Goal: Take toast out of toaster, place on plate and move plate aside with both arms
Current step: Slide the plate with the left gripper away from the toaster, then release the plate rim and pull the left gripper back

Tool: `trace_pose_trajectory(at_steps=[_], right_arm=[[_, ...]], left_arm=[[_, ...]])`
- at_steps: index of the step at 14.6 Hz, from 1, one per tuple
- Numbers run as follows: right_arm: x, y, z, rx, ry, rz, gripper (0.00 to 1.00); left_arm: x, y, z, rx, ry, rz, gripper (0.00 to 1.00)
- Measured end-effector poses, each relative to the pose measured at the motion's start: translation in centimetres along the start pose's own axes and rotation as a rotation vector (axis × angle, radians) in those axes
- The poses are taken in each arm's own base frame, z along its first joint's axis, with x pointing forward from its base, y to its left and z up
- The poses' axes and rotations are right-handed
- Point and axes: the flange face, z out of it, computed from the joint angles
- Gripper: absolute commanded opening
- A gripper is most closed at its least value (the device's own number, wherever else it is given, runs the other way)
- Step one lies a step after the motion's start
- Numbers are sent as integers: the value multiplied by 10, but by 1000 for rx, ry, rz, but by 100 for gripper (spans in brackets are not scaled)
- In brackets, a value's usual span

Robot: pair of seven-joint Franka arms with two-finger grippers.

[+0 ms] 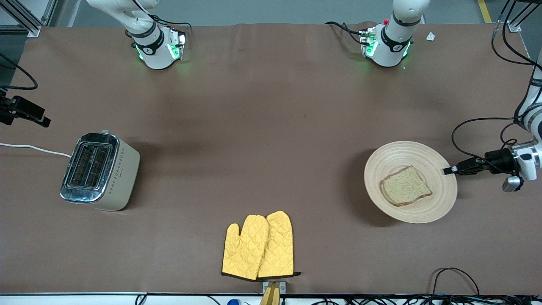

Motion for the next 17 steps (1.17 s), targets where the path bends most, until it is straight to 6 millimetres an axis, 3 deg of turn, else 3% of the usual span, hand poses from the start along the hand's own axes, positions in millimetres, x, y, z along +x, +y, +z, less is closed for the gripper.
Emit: trace_pose_trajectory(at_steps=[5, 11, 14, 17], right_arm=[[0, 0, 0, 0, 0, 0, 100], [0, 0, 0, -1, -1, 0, 100], [0, 0, 0, -1, -1, 0, 100], [0, 0, 0, -1, -2, 0, 100]], left_arm=[[-16, -26, -30, -4, 32, -34, 1], [-41, -64, -46, 22, 27, -34, 1], [-52, -82, -45, 5, 25, -59, 1], [-52, -88, -28, -22, 5, -67, 1]])
